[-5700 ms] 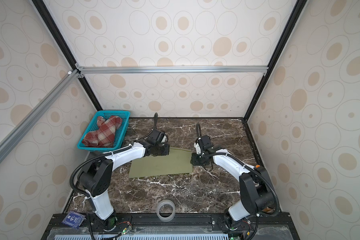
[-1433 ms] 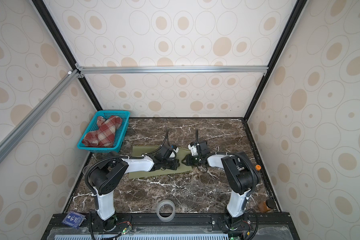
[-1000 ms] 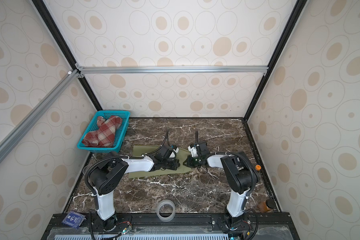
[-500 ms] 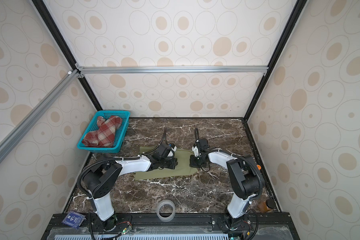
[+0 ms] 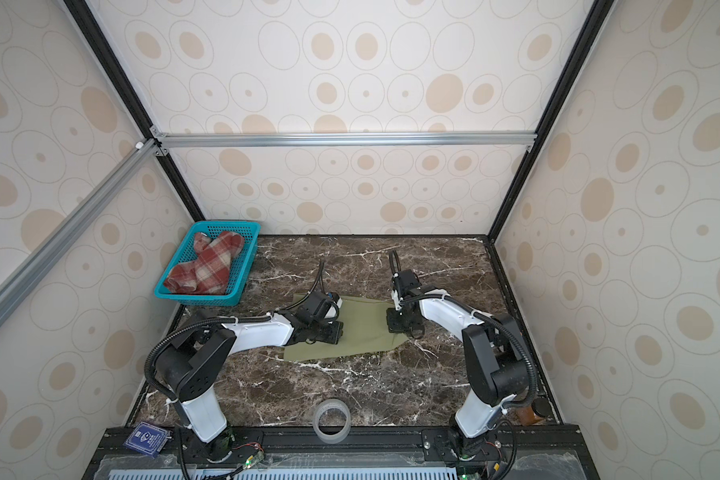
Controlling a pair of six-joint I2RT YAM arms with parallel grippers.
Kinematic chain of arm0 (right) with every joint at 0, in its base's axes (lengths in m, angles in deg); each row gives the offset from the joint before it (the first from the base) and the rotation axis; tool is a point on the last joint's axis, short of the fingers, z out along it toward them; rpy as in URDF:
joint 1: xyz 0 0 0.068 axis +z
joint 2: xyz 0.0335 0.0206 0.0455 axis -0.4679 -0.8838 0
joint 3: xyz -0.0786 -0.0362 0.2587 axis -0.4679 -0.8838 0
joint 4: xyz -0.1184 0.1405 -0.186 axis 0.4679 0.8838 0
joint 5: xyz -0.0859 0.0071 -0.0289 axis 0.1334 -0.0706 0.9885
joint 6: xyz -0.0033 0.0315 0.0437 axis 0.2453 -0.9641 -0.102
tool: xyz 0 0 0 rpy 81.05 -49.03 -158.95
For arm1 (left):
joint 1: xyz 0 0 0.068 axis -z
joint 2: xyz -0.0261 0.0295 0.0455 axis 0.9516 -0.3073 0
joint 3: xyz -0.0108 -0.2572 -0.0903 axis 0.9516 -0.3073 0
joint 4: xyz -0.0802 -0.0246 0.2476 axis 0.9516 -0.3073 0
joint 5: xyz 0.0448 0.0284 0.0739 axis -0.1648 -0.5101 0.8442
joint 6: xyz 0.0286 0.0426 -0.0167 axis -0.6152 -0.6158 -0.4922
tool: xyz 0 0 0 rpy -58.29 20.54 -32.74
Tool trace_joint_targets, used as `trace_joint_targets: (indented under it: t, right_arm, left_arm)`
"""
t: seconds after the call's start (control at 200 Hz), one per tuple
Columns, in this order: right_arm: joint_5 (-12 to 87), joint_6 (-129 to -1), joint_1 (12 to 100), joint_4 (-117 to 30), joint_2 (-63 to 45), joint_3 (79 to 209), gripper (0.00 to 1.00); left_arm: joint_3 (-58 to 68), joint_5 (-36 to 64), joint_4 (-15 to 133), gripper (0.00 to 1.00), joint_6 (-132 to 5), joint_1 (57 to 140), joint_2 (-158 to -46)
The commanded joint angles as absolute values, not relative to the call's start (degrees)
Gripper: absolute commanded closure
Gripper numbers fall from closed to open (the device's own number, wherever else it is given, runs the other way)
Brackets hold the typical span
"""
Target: Fold and stack the skirts
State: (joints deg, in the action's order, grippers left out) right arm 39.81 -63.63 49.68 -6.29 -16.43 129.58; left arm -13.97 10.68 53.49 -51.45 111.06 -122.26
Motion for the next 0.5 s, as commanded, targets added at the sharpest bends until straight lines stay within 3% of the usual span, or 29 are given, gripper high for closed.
trace_joint_targets:
  t: [0.0,0.495]
  right_arm:
    - [43.97,-61.97,49.52,-1.45,-13.73,131.96,1.00]
    - [46.26,-63.99,49.94,2.53,-9.84,135.55,1.00]
  left_arm:
    - [-14.92,11.41,52.34,1.00,-52.68,110.76,-120.97]
    - [-17.85,3.55,66.96,1.00,-40.95,111.67,-126.42]
